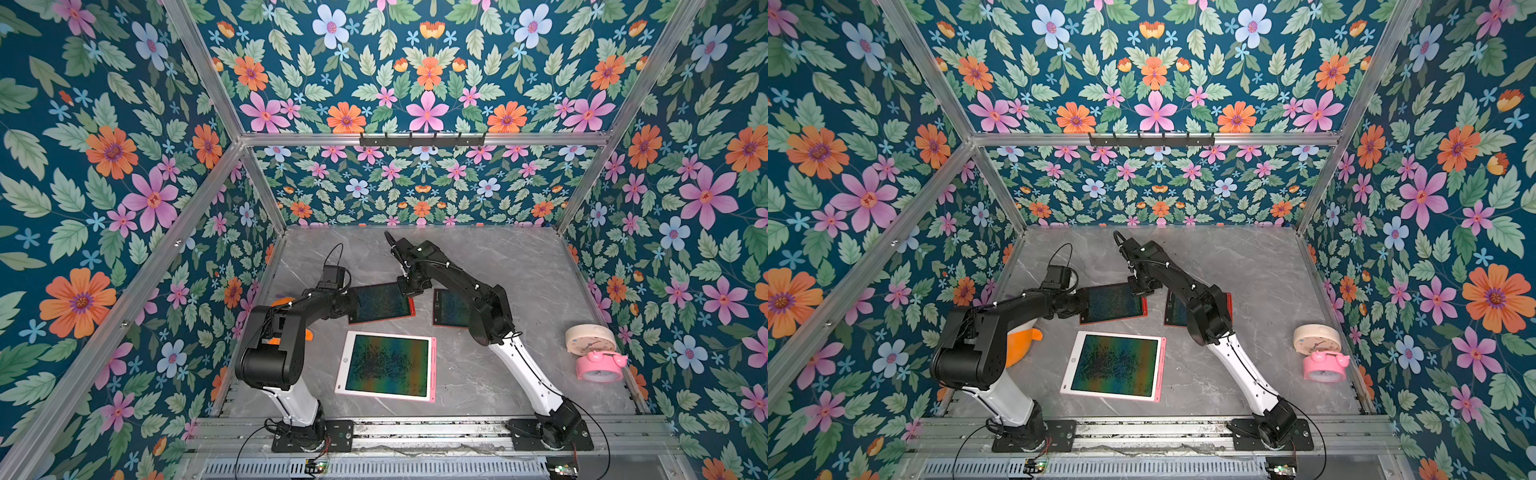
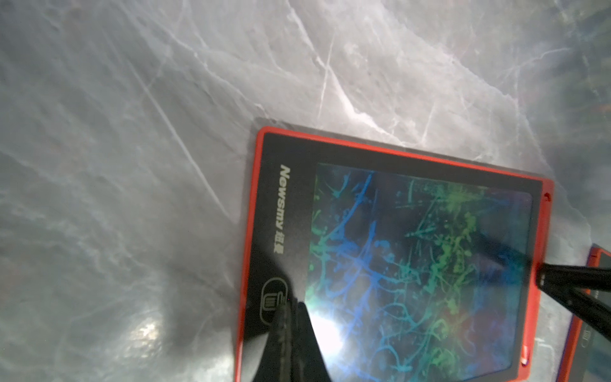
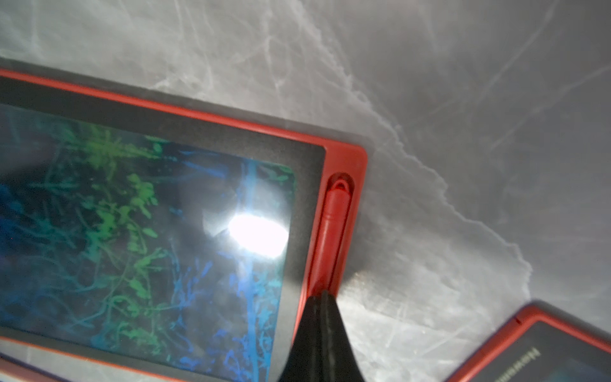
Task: Place the stylus back onto the writing tablet
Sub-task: Place the stylus on the writing tablet.
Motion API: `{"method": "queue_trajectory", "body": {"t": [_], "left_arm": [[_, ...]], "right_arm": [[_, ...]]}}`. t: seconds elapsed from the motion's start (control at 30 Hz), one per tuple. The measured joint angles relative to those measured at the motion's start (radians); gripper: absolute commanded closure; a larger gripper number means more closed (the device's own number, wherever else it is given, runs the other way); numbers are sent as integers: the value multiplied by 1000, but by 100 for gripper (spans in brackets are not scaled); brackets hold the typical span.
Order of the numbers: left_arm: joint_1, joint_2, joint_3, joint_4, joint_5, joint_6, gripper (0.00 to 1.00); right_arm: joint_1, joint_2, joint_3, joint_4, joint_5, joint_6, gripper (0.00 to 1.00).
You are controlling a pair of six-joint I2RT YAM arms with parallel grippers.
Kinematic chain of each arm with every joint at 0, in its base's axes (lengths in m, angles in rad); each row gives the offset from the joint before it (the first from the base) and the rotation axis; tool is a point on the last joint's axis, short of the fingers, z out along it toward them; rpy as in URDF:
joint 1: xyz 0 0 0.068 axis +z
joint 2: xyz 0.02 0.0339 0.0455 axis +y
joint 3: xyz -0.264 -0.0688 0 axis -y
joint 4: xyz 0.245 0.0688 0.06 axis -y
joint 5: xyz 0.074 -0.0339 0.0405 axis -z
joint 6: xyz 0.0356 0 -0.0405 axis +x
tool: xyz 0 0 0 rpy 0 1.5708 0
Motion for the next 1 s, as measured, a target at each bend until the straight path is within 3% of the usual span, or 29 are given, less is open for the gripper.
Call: {"method": "queue_trajectory", "body": {"t": [0.23, 0.43, 0.67, 1.0], "left_arm": [[0, 10, 2, 24, 2, 0, 97], [0, 9, 5, 24, -3, 0, 97], [-2, 5, 5, 13, -13, 0, 97], [-2, -2, 1, 4, -14, 0, 97]], "right_arm": [[5, -22, -23, 14, 13, -3, 100], [-31, -147, -181, 46, 1, 6, 99], [-48, -274, -200, 107, -31, 8, 98], [-57, -161, -127, 148, -108, 4, 97]]}}
